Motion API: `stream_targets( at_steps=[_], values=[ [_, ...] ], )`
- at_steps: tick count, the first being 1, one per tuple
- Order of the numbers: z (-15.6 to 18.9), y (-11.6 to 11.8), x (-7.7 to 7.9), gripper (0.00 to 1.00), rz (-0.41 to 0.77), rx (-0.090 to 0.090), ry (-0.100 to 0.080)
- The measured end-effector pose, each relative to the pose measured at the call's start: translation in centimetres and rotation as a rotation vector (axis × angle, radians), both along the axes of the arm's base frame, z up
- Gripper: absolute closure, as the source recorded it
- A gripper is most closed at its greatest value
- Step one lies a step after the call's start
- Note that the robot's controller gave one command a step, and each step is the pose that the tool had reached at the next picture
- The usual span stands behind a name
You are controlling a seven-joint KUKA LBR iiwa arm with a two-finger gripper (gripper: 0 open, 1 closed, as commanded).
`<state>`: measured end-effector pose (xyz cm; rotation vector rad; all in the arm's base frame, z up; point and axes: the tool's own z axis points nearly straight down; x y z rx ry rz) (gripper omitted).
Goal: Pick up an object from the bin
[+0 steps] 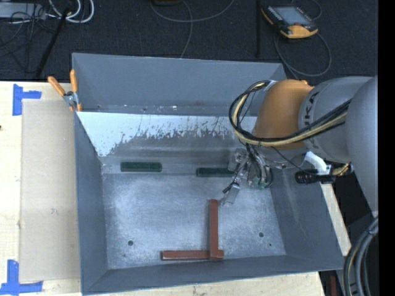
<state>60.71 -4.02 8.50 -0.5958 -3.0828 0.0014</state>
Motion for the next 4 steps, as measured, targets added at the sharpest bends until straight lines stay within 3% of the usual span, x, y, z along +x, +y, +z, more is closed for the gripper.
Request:
stream_targets(
  at_steps=[1,2,3,4],
  values=[
    [-1.5,0.2,1.5,0.0,-0.064,0.0,-0.004],
    [-1.1,0.2,1.8,1.0,-0.06,-0.001,-0.011],
    [6.0,2.2,1.1,1.0,-0.066,0.002,-0.009],
    [5.5,2.2,1.0,0.0,-0.065,0.0,-0.002]
  ],
)
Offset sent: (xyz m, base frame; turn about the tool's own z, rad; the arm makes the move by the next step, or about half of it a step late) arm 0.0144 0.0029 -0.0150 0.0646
